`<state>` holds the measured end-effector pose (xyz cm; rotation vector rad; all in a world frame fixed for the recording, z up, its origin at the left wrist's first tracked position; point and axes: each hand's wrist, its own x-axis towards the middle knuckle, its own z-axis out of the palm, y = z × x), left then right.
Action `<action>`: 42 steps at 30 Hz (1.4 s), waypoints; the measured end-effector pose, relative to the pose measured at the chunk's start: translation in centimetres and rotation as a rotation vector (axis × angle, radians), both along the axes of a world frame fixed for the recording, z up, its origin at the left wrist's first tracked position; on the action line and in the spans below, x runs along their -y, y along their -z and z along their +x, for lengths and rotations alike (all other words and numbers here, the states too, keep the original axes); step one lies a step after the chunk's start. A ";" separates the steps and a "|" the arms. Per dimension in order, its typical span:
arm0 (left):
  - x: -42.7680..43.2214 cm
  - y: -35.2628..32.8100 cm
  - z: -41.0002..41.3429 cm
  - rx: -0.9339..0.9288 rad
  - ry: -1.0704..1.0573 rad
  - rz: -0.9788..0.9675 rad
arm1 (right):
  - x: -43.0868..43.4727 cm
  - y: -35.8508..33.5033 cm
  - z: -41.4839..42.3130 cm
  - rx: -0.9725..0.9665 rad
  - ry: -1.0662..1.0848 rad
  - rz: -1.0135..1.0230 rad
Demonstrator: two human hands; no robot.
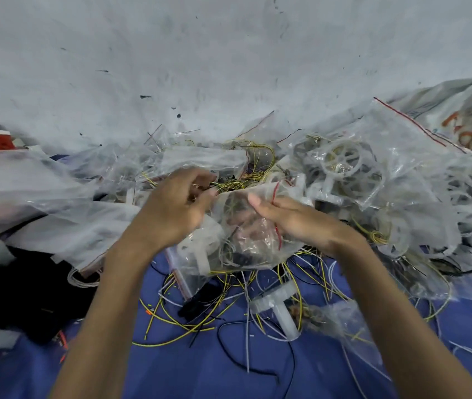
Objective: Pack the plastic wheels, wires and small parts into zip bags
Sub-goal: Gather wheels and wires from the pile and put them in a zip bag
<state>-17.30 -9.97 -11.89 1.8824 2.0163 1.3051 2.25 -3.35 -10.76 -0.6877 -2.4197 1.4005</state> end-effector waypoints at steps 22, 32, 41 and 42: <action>1.3 -0.5 2.1 -0.401 -0.041 -0.176 | -0.8 5.7 12.1 0.392 0.224 0.699; 4.0 -2.8 1.6 -0.477 0.160 -0.366 | -1.5 3.6 11.6 -0.039 0.230 0.349; 4.3 -3.1 2.6 -0.470 0.179 -0.262 | -0.7 4.2 11.6 0.522 0.199 0.826; 4.1 -3.0 2.7 -0.468 0.163 -0.236 | -0.4 4.3 11.7 0.577 0.174 0.874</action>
